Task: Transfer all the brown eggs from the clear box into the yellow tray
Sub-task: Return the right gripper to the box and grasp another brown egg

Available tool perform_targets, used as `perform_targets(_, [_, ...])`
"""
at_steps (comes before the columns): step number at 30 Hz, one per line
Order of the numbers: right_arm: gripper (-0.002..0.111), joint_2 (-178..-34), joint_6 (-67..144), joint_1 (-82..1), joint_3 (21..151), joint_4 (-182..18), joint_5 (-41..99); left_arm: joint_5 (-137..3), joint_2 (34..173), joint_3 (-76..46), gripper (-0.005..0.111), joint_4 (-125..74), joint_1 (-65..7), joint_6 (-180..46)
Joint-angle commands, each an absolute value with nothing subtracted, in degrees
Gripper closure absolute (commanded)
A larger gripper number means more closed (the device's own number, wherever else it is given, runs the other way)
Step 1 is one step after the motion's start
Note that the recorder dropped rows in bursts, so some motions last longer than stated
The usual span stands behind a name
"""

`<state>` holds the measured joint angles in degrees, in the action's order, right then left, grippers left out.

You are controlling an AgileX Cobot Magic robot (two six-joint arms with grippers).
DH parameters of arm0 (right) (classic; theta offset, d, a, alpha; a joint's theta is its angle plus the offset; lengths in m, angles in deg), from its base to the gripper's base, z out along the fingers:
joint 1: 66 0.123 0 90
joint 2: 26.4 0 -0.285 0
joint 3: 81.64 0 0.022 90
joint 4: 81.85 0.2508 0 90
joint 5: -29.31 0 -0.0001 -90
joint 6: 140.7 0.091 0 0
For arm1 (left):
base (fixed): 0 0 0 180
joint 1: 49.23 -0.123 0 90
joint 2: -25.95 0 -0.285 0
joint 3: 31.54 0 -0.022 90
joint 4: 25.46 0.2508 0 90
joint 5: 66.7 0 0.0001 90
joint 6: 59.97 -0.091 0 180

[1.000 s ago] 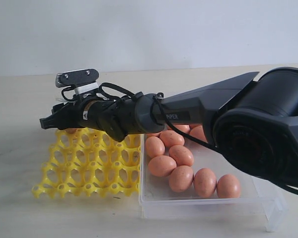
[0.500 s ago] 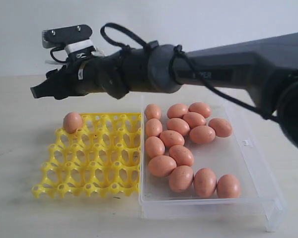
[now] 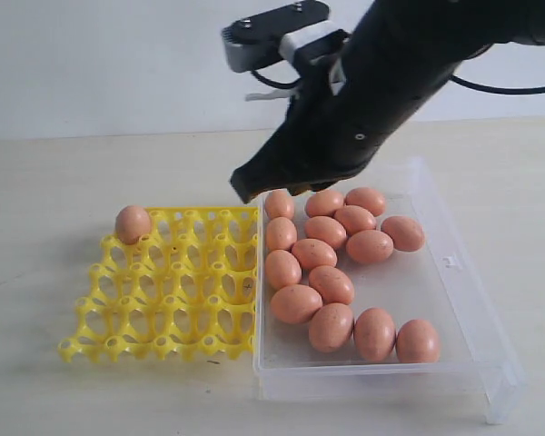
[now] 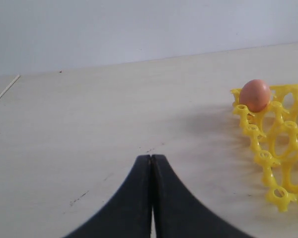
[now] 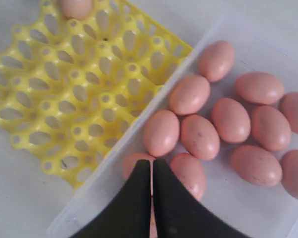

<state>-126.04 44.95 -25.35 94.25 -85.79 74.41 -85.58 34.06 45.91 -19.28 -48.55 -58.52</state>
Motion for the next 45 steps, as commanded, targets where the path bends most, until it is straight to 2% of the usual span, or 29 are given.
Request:
perform_targets(1, [0.092, -126.9, 43.7, -30.9, 92.4, -86.3, 73.4, -85.0, 33.7, 45.7, 0.107, -19.4, -48.6, -58.3])
perform_targets(8, [0.052, -134.2, 36.8, -35.5, 92.4, -86.3, 74.6, -85.0, 33.7, 45.7, 0.107, -19.4, -48.6, -58.3])
perform_targets(10, [0.045, -136.4, 36.1, -36.6, 92.6, -86.6, 74.8, -85.0, 33.7, 45.7, 0.107, -19.4, -48.6, -58.3])
perform_targets(27, [0.052, -147.7, 32.8, -43.8, 103.8, -93.8, 74.8, -85.0, 33.7, 45.7, 0.107, -19.4, -48.6, -58.3])
perform_targets(45, [0.053, -153.0, 36.3, -46.3, 104.5, -92.4, 73.4, -85.0, 33.7, 45.7, 0.107, -19.4, -48.6, -58.3])
